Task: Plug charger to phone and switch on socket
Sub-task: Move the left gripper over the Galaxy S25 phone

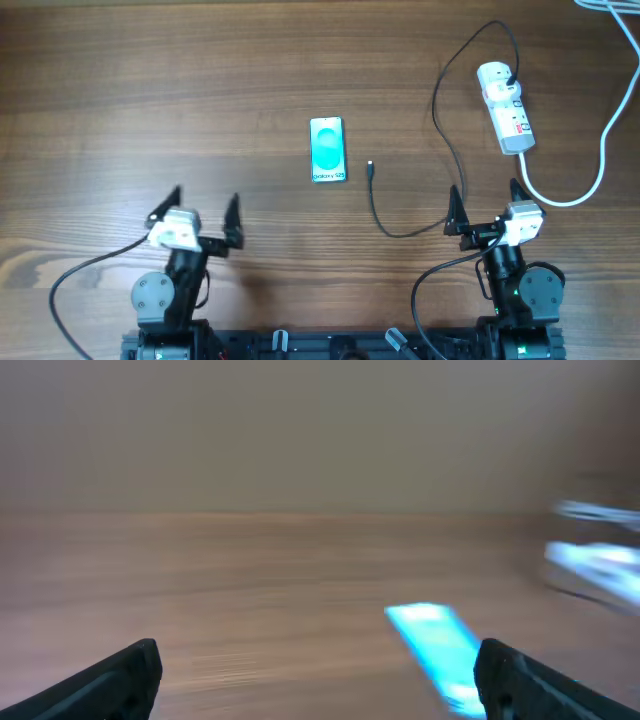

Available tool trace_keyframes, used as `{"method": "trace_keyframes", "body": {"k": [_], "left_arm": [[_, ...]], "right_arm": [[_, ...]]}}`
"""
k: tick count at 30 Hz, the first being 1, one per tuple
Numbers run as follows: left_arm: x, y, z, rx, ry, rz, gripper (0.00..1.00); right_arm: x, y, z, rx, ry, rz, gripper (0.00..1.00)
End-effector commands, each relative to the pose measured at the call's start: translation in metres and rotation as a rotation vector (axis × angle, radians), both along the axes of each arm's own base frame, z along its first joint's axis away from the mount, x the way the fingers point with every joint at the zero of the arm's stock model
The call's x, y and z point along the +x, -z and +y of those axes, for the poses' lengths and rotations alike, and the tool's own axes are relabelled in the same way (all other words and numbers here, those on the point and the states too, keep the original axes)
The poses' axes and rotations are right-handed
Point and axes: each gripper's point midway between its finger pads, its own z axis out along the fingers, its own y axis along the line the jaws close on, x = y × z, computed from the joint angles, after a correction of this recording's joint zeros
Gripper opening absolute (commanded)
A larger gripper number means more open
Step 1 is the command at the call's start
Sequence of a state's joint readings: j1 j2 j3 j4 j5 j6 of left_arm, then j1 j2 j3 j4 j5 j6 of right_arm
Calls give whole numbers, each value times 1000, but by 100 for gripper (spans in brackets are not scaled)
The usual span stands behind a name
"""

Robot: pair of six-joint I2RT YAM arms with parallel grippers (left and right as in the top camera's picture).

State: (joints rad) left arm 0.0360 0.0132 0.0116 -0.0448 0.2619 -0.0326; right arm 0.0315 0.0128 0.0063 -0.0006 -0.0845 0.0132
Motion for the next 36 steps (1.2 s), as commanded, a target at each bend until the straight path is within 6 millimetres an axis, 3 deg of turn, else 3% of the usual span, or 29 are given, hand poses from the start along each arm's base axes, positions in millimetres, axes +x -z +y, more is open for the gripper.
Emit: {"method": "trace_keyframes", "body": {"k": [1, 7, 9, 13, 15, 16, 18, 19, 22, 26, 29, 31, 32, 34, 36], "left_arm": [[-49, -40, -83, -31, 567, -159, 100], [-91, -127, -88, 92, 610, -621, 100], [-104, -162, -74, 46, 513, -779, 100], [-103, -208, -46, -62, 340, -833, 100], [-78, -222, -36, -117, 275, -667, 100], [-48, -223, -26, -166, 199, -469, 100], [-13, -216, -21, -173, 148, -213, 100], [20, -205, -21, -111, 132, 8, 100], [63, -184, -26, -72, 173, 321, 100], [101, -137, -25, -131, 160, 781, 100], [122, -108, -58, -356, 289, 1013, 100], [135, -94, -72, -447, 350, 1072, 100], [138, -84, -73, -444, 310, 1101, 100], [144, -63, -62, -400, 66, 1148, 100], [142, -58, -73, -320, -60, 1148, 99]], "right_arm": [[0, -1, -1, -10, 7, -7, 100], [0, 0, -1, -11, 7, -2, 100], [0, 0, -1, -11, 6, -2, 100], [0, 1, -1, -11, 7, 0, 100], [0, 1, -1, -11, 6, 1, 100], [0, 1, -1, -11, 6, 1, 100], [0, 1, -1, -11, 7, 1, 100], [0, 1, -1, -11, 7, 1, 100], [0, 1, -1, -11, 6, 1, 100], [0, 1, -1, -11, 7, 1, 100], [0, 1, -1, -11, 7, 0, 100], [0, 1, -1, -11, 7, 1, 100], [0, 1, -1, -11, 6, 0, 100], [0, 1, -1, -11, 7, 1, 100], [0, 1, -1, -11, 7, 1, 100]]}}
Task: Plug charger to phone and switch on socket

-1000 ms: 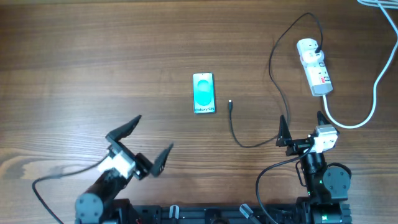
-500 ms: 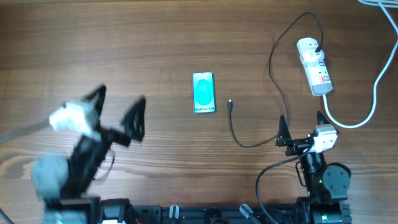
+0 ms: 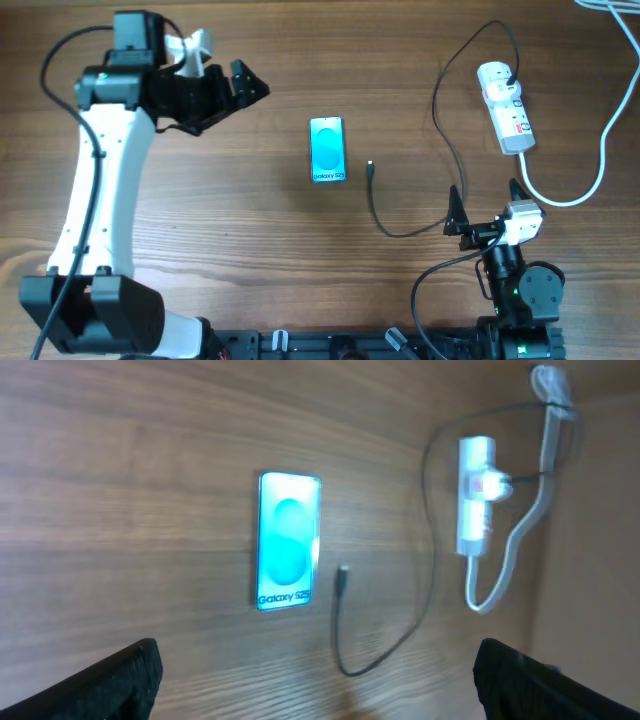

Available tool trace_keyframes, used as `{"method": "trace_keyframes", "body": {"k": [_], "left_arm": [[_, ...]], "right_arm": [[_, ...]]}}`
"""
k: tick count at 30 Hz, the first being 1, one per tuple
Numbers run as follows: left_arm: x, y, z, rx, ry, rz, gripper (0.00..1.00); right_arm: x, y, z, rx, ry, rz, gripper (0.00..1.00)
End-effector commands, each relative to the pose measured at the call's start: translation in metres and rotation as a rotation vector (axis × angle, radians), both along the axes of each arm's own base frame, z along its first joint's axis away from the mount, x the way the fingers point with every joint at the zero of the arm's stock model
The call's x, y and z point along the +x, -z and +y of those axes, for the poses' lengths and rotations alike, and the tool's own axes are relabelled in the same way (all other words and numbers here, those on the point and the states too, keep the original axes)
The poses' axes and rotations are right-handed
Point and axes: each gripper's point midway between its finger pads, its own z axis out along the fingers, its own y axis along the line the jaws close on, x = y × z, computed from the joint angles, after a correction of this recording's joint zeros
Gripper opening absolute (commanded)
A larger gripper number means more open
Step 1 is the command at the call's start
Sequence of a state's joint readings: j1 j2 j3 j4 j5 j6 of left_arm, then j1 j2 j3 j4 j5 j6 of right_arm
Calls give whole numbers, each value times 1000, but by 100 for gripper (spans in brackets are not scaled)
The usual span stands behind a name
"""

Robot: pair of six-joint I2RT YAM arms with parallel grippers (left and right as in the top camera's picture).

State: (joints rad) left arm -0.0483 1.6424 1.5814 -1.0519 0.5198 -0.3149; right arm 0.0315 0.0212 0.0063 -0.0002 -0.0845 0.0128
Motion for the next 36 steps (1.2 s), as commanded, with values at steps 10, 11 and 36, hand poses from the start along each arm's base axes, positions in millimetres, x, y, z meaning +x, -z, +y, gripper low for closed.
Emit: {"method": "trace_keyframes", "body": {"k": [10, 11, 36], "left_arm": [[-13, 76, -62, 383, -71, 166, 99], [-12, 87, -70, 399, -52, 177, 100], [30, 185, -120, 627, -3, 29, 100]], "right_arm": [[0, -1, -1, -11, 7, -7, 100], [0, -1, -1, -10, 7, -7, 100], [0, -1, -1, -11, 7, -7, 100]]}}
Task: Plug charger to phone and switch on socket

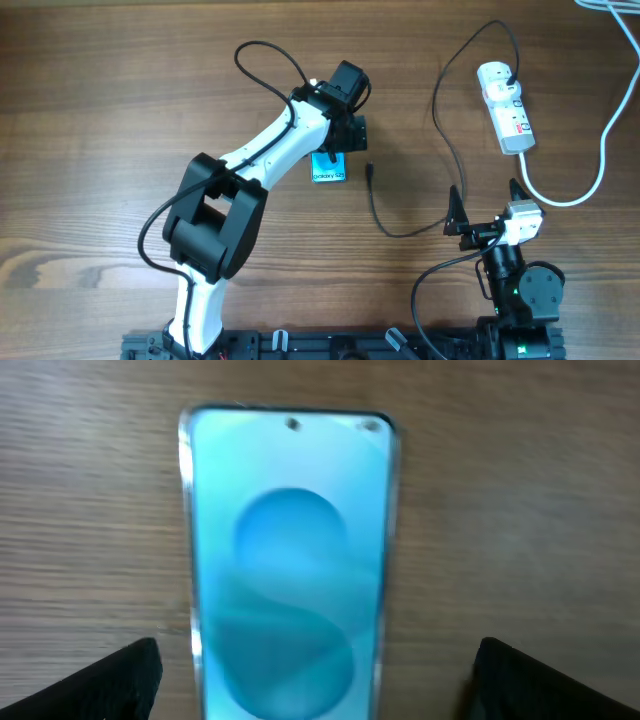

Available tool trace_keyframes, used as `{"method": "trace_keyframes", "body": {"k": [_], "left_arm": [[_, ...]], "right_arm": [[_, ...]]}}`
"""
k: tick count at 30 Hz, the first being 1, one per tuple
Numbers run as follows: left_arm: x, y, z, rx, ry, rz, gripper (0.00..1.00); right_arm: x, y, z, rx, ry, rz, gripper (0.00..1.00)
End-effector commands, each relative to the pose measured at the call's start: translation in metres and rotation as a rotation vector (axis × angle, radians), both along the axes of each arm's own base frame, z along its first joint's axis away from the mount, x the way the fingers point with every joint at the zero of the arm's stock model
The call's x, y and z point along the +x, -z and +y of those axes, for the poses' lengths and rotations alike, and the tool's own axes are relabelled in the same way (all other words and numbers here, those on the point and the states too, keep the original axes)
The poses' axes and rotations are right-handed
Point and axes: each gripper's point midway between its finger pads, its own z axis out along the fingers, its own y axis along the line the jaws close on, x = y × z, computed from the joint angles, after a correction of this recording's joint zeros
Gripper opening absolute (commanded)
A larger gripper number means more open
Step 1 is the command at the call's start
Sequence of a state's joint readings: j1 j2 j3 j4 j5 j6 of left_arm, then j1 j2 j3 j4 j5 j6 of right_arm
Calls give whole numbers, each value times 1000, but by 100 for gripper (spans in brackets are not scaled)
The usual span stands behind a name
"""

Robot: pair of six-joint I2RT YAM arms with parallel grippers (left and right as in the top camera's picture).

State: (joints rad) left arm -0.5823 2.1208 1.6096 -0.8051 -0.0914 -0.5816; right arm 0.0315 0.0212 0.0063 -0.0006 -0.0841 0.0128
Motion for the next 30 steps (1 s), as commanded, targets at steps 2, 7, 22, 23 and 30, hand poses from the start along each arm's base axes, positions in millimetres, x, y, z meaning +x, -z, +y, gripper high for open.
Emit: {"method": "trace_keyframes", "body": {"k": [2, 7, 22, 23, 30], "left_arm": [[19, -2, 16, 88, -40, -86, 100], [26, 4, 1, 3, -1, -80, 100], [19, 31, -3, -72, 54, 27, 100], [18, 31, -4, -67, 53, 26, 100], [14, 36, 7, -5, 9, 27, 100]], "right_arm": [[0, -1, -1, -10, 6, -8, 100], [0, -1, -1, -11, 6, -8, 100], [0, -1, -1, -11, 6, -8, 100], [0, -1, -1, -10, 6, -8, 100], [0, -1, -1, -10, 6, -8, 100]]}}
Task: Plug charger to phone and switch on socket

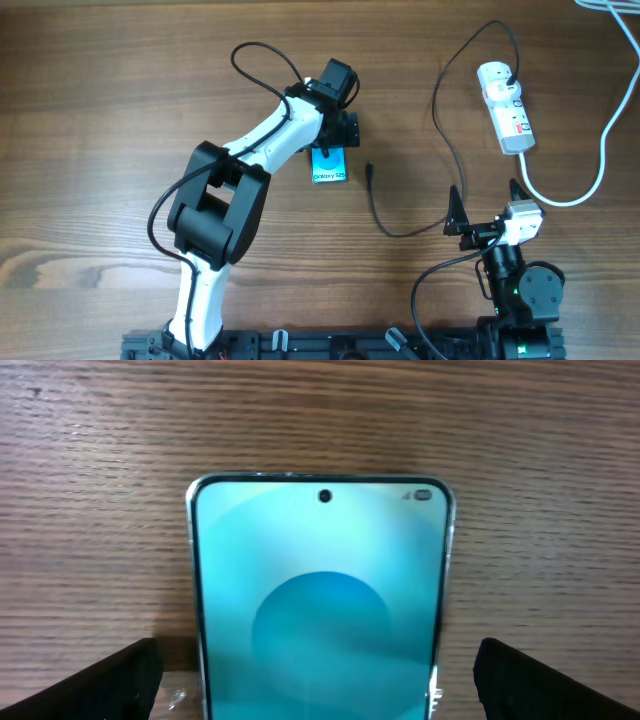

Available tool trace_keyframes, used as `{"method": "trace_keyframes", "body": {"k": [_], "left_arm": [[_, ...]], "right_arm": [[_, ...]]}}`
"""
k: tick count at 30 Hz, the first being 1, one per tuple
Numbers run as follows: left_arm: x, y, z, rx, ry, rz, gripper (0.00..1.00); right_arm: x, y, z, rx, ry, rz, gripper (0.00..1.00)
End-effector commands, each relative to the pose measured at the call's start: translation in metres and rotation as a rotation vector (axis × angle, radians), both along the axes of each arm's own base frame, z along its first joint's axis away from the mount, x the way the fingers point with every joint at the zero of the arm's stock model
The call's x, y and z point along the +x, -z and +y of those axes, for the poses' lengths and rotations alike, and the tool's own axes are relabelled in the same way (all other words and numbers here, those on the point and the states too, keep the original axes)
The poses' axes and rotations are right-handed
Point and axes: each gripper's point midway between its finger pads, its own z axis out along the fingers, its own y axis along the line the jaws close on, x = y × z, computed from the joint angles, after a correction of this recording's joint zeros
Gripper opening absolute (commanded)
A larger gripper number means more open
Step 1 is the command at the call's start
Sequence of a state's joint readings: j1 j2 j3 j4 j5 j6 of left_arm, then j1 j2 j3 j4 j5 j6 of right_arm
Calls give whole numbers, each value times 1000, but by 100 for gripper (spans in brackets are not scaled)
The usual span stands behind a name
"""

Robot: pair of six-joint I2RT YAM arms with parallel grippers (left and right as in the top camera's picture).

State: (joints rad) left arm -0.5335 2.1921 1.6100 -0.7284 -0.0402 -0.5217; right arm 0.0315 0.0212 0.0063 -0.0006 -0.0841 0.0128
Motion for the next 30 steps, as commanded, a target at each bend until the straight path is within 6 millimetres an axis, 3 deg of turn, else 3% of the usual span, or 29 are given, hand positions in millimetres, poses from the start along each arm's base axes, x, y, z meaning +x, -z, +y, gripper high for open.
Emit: {"method": "trace_keyframes", "body": {"k": [1, 8, 12, 17, 19, 23, 30], "left_arm": [[-6, 12, 1, 31, -10, 19, 100], [-20, 47, 11, 85, -31, 94, 100], [-23, 50, 28, 177, -44, 96, 100], [-25, 50, 29, 181, -43, 103, 100], [-27, 51, 26, 162, -40, 118, 100], [-44, 52, 0, 13, -10, 214, 100], [-55, 52, -6, 33, 14, 236, 100]], "right_arm": [[0, -1, -1, -11, 6, -8, 100], [0, -1, -1, -10, 6, -8, 100], [0, -1, -1, -10, 6, -8, 100], [0, -1, -1, -10, 6, -8, 100], [0, -1, -1, -10, 6, -8, 100], [0, -1, -1, -10, 6, -8, 100], [0, -1, -1, -10, 6, -8, 100]]}}
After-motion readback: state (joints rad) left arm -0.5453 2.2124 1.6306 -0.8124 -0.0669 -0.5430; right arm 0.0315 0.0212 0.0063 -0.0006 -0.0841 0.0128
